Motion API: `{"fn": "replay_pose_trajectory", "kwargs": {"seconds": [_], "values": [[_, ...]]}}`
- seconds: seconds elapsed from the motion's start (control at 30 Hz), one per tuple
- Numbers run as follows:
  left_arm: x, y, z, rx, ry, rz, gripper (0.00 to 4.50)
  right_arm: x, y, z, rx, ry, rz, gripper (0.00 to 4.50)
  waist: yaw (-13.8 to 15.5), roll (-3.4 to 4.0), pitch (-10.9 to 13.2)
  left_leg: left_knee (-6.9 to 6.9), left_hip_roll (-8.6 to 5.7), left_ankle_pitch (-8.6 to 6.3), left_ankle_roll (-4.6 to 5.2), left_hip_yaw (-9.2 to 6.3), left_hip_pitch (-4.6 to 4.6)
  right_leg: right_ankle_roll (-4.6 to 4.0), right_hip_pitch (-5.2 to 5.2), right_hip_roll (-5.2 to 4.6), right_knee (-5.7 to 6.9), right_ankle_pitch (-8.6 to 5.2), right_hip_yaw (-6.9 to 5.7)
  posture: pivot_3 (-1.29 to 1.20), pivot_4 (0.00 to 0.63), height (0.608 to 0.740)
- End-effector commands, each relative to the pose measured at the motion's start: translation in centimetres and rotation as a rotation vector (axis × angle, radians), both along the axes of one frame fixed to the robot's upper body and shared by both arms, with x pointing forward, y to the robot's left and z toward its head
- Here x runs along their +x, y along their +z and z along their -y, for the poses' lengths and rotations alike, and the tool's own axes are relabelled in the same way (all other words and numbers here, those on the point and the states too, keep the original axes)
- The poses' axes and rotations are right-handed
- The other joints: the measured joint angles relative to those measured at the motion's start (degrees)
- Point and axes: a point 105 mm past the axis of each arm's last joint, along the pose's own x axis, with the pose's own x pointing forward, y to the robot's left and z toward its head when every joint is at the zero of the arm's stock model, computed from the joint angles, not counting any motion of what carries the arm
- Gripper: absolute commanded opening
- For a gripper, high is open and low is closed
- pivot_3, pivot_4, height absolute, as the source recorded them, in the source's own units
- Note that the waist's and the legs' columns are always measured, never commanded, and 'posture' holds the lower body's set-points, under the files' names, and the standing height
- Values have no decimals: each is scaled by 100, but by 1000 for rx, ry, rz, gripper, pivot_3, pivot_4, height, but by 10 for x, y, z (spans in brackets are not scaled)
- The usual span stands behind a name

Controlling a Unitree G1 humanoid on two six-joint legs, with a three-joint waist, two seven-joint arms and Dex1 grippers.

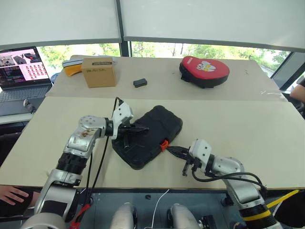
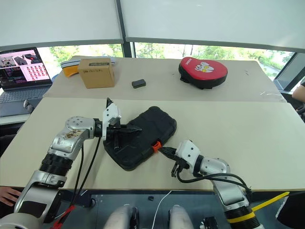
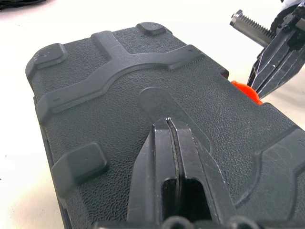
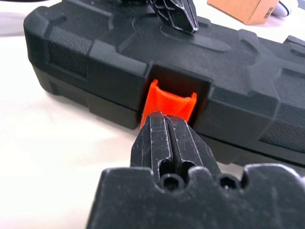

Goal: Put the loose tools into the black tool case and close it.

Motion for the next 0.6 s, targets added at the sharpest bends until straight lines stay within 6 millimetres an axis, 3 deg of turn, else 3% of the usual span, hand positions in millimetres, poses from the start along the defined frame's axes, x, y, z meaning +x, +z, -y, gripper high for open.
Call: {"fn": "replay_pose_trajectory", "kwargs": {"seconds": [0.03,0.6], "values": [[-5,-27,-1,47,10,-100,17,2,4,-4,-5,-3,0,0,0,0,0,0,0,0,0,0,0,0,0,0,0,0,0,0,150,740],[-13,-42,-4,103,-6,-146,17,17,12,-24,33,12,34,0,-36,0,0,-14,2,0,0,0,36,-6,22,1,0,-3,6,0,150,740]]}}
